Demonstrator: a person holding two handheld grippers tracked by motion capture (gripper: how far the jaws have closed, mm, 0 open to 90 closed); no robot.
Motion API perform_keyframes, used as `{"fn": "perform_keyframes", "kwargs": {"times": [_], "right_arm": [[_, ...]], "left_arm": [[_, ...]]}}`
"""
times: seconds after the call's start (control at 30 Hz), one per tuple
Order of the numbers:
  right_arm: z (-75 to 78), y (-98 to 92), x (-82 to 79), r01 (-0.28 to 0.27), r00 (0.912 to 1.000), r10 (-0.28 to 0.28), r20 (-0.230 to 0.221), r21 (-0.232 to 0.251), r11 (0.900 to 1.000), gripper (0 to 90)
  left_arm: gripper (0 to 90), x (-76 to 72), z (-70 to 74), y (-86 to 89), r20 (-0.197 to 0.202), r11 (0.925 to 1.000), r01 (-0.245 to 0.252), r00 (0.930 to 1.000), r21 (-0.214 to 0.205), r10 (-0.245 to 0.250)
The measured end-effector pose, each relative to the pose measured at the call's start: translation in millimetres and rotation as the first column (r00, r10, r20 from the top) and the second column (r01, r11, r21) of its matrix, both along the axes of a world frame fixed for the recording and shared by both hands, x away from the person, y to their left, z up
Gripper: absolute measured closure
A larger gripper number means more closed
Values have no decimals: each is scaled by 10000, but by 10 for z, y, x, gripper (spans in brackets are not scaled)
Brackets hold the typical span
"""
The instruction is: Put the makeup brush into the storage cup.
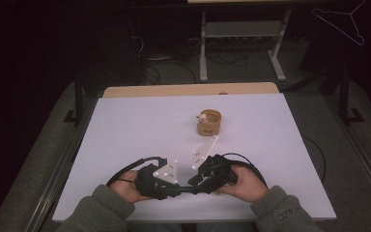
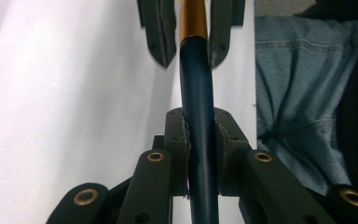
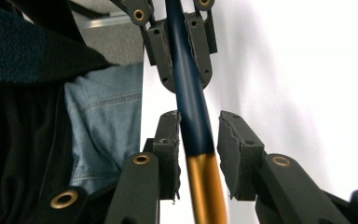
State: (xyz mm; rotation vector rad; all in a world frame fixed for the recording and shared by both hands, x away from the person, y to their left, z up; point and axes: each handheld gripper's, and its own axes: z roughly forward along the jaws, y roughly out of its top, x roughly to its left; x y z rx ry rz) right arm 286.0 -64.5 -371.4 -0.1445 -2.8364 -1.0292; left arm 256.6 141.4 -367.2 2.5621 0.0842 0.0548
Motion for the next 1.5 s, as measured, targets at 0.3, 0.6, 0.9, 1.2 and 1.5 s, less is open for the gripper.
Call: {"fn": "perform_keyframes", "kwargs": {"times": [0.3,0.6,0.9,1.2,1.5], "right_arm": [[95,-174,13,1002,9949,-1008,45,679,9926,614],[-15,-216,78,2258,9727,-2206,-721,743,9713,546],[-4,-279,287,4436,8893,-3947,-2309,2265,8671,471],[-1,-318,381,5281,8362,-4341,-3352,2782,8023,488],[49,-312,386,5360,8285,-4123,-3788,3238,7796,557]], "left_arm": [[785,66,18,152,163,9952,-901,9957,-387,908],[784,223,133,361,53,9365,-3087,9494,-1662,3139],[783,241,147,291,-92,8804,-3664,9243,-3012,3815],[782,251,32,179,-411,8557,-4002,9110,-3279,4103],[781,237,-101,7,-136,9041,-3610,9298,-2285,3678]]}}
